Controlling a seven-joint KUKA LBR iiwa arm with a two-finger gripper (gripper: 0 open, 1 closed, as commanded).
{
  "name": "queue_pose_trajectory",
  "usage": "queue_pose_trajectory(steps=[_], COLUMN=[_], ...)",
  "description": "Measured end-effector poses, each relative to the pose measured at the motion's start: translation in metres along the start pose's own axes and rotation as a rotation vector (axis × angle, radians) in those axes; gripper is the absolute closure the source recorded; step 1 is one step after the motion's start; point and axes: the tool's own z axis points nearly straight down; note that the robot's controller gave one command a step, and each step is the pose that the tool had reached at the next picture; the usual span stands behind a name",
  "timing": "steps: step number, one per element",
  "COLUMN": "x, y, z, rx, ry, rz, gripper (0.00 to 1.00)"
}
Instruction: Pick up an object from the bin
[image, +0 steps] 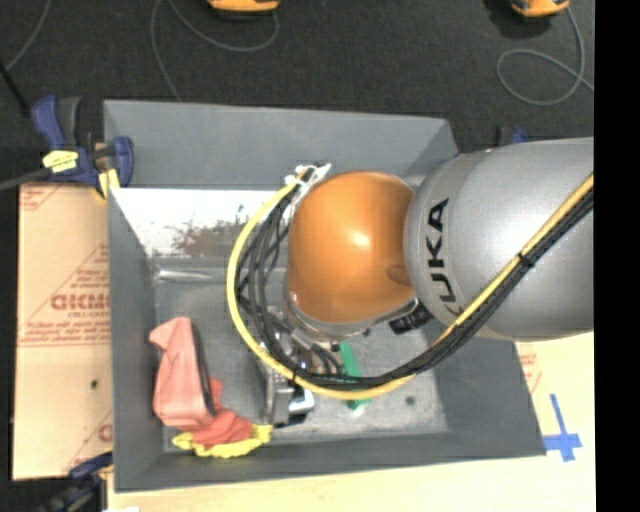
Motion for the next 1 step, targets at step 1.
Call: queue_pose_trajectory(steps=[1], x=[-0.0017], y=[-0.0010], z=[-0.0042], rx=[-0.002], ry=[-0.008], rz=[0.005], gripper=[0.00])
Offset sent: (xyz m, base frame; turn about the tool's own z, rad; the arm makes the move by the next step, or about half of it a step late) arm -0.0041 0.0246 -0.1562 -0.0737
